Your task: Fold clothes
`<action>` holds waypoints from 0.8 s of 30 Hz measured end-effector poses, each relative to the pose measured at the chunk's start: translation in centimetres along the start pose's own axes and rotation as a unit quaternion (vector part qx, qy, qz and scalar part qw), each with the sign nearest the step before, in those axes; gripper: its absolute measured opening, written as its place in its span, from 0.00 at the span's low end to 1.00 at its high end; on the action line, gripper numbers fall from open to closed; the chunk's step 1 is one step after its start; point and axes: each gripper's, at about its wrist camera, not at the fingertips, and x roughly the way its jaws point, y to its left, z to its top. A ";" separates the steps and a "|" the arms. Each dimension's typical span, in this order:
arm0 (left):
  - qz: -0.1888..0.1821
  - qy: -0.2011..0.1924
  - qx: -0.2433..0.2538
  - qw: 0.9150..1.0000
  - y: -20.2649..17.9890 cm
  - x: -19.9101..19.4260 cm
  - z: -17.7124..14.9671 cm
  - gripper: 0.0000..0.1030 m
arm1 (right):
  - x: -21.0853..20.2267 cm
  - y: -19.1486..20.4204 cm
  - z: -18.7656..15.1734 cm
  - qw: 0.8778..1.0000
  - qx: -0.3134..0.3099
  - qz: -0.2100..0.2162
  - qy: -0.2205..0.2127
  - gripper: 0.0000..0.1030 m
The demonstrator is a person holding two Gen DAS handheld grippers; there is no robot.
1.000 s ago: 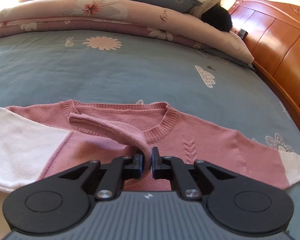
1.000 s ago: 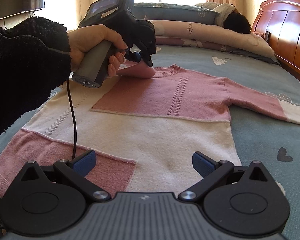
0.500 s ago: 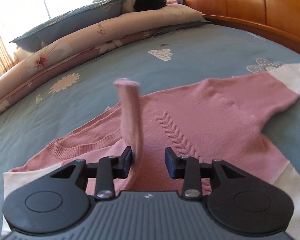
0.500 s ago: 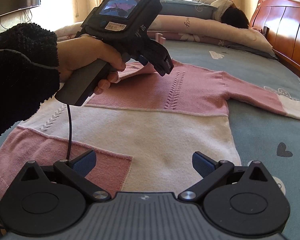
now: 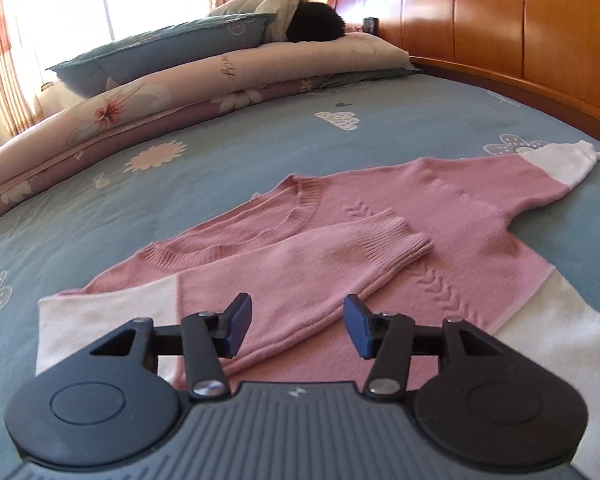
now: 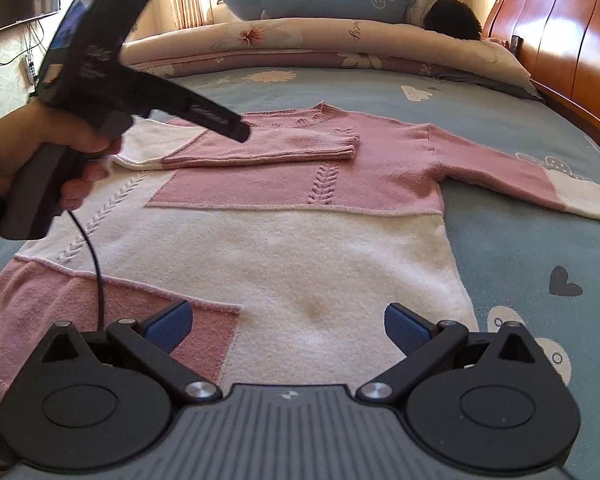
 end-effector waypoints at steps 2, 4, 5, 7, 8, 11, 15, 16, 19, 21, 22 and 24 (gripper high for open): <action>0.030 -0.003 -0.014 0.999 2.2 -1.4 -1.2 0.51 | 0.3 0.1 0.0 1.000 -0.002 -0.004 0.002 1.00; 0.068 -0.009 -0.028 0.997 4.4 -2.9 -2.4 0.56 | 0.6 0.2 -0.1 1.000 -0.004 -0.008 0.004 1.00; 0.085 -0.013 -0.035 0.996 5.5 -3.6 -2.9 0.58 | 0.7 0.2 -0.1 1.000 -0.006 -0.010 0.005 1.00; 0.115 -0.018 -0.056 0.992 7.6 -4.8 -4.2 0.65 | 0.9 0.3 -0.2 1.000 -0.008 -0.017 0.008 1.00; 0.129 -0.019 -0.067 0.989 8.6 -5.3 -4.9 0.66 | 1.0 0.4 -0.3 1.000 -0.011 -0.021 0.009 1.00; 0.150 0.003 -0.089 0.985 11.1 -4.9 -7.0 0.67 | 1.0 0.7 -0.3 0.999 -0.022 -0.029 0.002 1.00; 0.154 0.016 -0.126 0.980 13.4 -3.4 -8.7 0.67 | 0.7 1.2 0.1 0.998 -0.041 -0.035 -0.009 1.00; 0.150 0.011 -0.134 0.979 13.9 -3.1 -8.8 0.67 | 0.6 1.4 0.3 0.998 -0.042 -0.040 -0.010 1.00; 0.144 0.004 -0.145 0.979 14.9 -2.2 -8.8 0.67 | 0.4 1.8 1.1 0.998 -0.046 -0.047 -0.005 1.00; 0.163 0.013 -0.144 0.976 15.5 -1.2 -8.8 0.67 | 0.2 2.1 1.6 0.997 -0.054 -0.054 -0.001 1.00; 0.171 0.017 -0.143 0.975 15.8 -0.8 -8.8 0.70 | 0.0 2.3 2.0 0.996 -0.061 -0.057 -0.001 1.00; 0.187 0.032 -0.143 0.971 16.3 0.0 -9.1 0.71 | -0.3 2.7 2.6 0.995 -0.076 -0.065 0.001 1.00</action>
